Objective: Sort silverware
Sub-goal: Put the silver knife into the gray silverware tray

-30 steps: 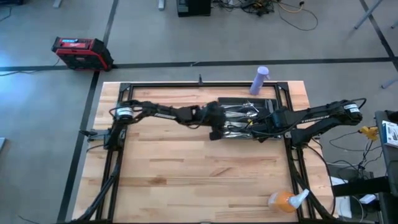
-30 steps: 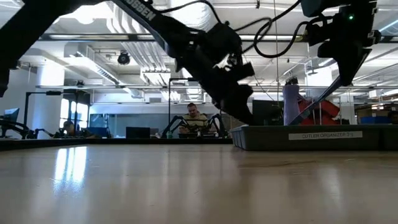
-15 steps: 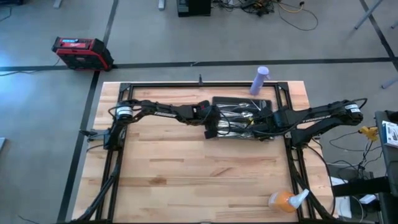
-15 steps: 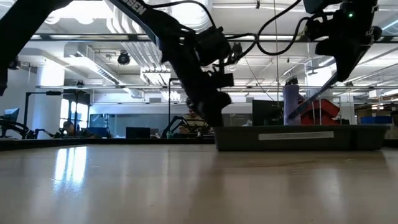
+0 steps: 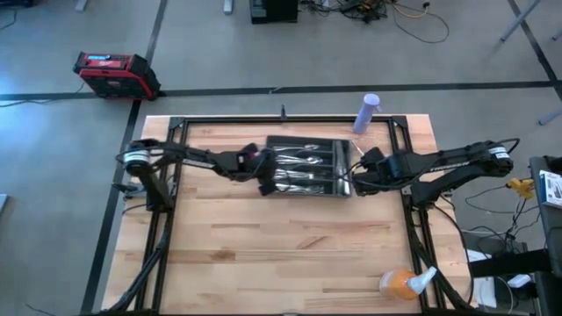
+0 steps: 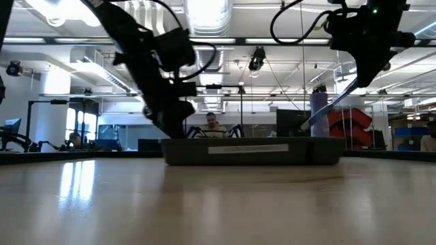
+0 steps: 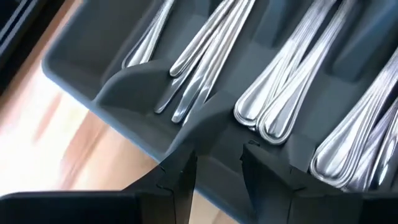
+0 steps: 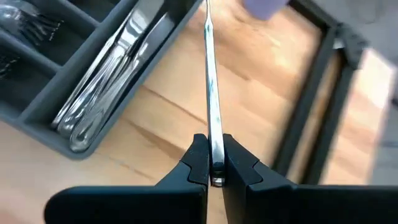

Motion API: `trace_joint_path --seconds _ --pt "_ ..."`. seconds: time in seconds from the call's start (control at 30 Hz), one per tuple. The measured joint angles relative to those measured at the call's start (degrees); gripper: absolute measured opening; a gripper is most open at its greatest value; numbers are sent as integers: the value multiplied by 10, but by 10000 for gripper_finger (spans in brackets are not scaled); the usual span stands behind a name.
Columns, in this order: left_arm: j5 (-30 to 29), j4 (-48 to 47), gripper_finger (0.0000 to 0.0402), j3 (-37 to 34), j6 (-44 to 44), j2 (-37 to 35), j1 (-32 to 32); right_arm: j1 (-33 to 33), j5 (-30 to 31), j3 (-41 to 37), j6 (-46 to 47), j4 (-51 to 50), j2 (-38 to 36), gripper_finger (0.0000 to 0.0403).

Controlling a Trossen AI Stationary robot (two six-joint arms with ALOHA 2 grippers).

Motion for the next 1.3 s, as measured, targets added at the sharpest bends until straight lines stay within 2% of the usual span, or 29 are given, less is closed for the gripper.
trace_joint_path --seconds 0.2,0.33,0.53,0.67,0.8,1.0,1.1,1.3 --pt "-7 77 117 -119 -87 -88 -5 20 -1 -2 0 82 22 0" --pt "-10 142 117 -165 -113 -106 -17 22 -16 -2 9 109 63 0" --pt "-8 161 117 -174 -120 -106 -61 24 -45 1 71 117 128 0" --pt "14 205 117 -176 -97 -104 -95 25 -51 1 86 164 159 0" --pt "9 234 117 -175 -81 -104 -114 25 -51 1 86 226 175 0" --pt "4 240 117 -175 -76 -104 -128 21 -43 1 93 263 183 2" --pt "2 248 117 -175 -73 -100 -129 18 -42 1 97 275 186 19" --pt "1 287 117 -175 -42 -98 -129 11 -28 1 56 332 189 80"
